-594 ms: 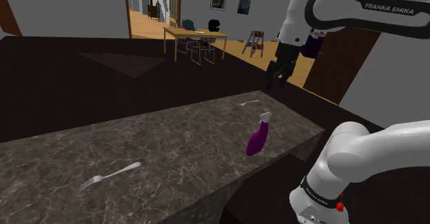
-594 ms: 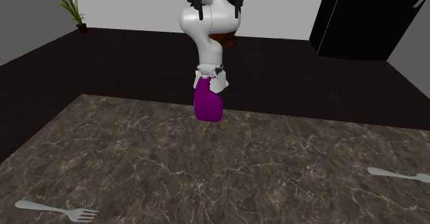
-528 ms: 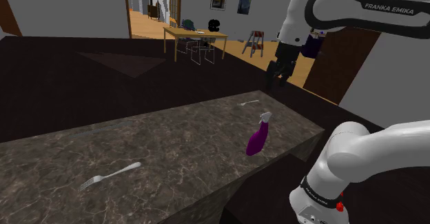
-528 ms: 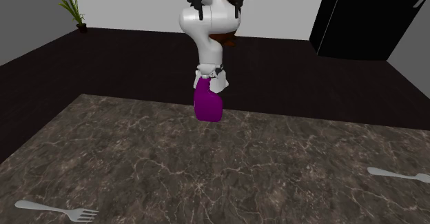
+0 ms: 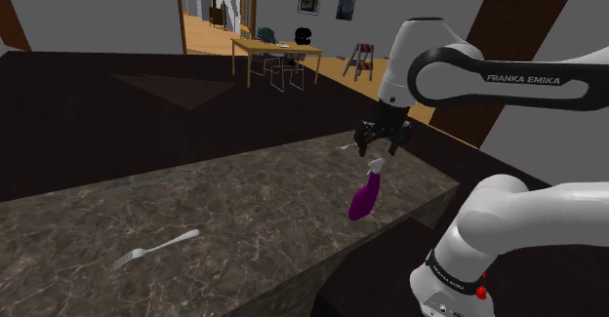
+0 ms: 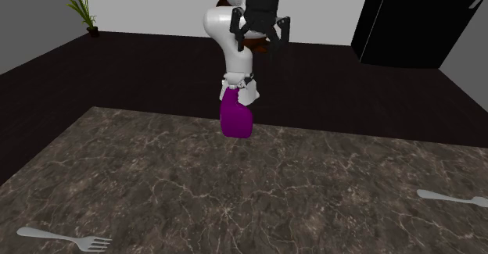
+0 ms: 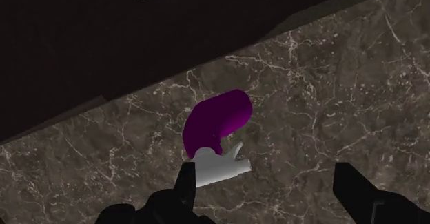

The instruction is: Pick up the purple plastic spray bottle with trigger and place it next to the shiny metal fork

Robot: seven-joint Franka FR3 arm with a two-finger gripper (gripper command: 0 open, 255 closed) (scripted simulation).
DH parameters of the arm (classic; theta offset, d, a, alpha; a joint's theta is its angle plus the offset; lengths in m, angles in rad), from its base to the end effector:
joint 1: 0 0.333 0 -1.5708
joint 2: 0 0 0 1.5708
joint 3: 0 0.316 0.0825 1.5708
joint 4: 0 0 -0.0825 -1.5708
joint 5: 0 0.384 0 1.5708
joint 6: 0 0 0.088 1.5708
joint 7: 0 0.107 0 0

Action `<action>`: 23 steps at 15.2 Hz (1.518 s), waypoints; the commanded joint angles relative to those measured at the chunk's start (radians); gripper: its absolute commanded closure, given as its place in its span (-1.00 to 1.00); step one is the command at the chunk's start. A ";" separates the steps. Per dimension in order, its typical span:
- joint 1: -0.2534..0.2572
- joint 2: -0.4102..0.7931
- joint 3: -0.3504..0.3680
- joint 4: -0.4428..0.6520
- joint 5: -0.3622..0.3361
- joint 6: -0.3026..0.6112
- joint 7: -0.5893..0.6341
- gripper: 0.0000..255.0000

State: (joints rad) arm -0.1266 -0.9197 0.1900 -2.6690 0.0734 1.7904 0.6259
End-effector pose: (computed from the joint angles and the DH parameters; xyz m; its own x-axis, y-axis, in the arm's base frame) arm 0.2853 0.0279 0.4948 0.7956 -0.6013 0.0734 -0.6050 -0.7951 0.0439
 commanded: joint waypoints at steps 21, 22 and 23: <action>-0.331 0.304 0.588 -0.237 0.078 0.526 0.924 -1.00; -0.331 0.304 0.588 -0.237 0.078 0.526 0.924 -1.00; -0.331 0.304 0.588 -0.237 0.078 0.526 0.924 -1.00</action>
State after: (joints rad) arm -0.4572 -0.6170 0.7773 -2.9058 0.1512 2.3152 1.5500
